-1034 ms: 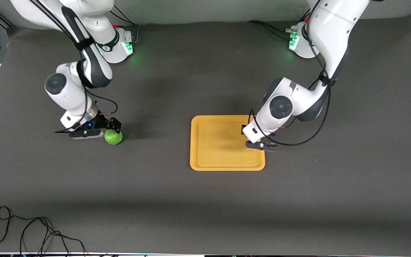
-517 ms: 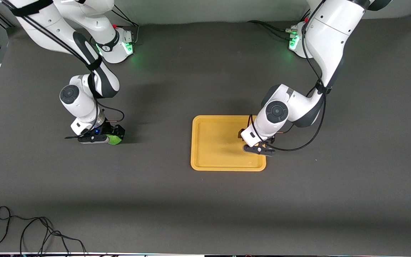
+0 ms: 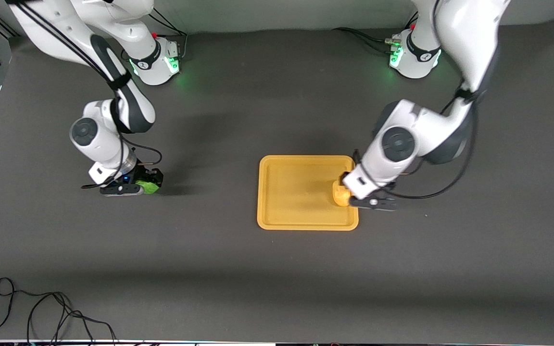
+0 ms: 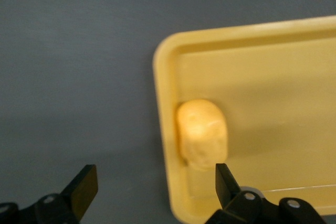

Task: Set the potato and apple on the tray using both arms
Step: 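Grasp the apple with the right gripper while the left gripper drops the potato, then carry the green apple with the right gripper over the tray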

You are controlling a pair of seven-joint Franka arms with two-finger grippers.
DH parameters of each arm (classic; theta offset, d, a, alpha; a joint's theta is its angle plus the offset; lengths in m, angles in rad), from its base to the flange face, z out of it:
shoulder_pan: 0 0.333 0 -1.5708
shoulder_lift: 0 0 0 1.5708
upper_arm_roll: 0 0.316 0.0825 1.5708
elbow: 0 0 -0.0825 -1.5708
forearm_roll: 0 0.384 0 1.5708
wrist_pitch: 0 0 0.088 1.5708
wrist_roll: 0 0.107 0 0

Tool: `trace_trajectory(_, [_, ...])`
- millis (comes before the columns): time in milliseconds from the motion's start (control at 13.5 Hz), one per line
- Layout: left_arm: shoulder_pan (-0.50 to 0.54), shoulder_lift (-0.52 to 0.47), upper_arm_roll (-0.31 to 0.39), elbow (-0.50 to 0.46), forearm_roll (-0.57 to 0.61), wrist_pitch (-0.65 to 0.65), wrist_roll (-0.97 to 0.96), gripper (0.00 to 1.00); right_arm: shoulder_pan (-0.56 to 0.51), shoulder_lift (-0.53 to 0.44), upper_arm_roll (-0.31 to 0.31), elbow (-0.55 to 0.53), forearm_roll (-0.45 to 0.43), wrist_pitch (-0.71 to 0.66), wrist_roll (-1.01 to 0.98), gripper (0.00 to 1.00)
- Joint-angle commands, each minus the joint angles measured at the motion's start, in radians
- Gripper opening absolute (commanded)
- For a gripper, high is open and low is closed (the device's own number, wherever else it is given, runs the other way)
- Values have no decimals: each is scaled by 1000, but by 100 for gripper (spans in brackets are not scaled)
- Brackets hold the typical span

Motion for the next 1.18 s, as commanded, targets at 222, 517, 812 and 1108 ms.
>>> trace_trajectory(222, [211, -226, 6, -71, 23, -89, 275, 100, 9, -144, 5, 369, -62, -587, 18, 46])
trace_trajectory(517, [354, -196, 6, 204, -5, -338, 495, 100, 105, -123, 14, 526, -63, -689, 68, 46])
trace_trajectory(812, [397, -274, 8, 175, 10, -369, 553, 100, 313, 27, 14, 757, -59, -753, 349, 46])
trace_trajectory(1108, [451, -352, 9, 60, -113, -296, 554, 100, 533, 306, 14, 1090, -54, -804, 688, 46])
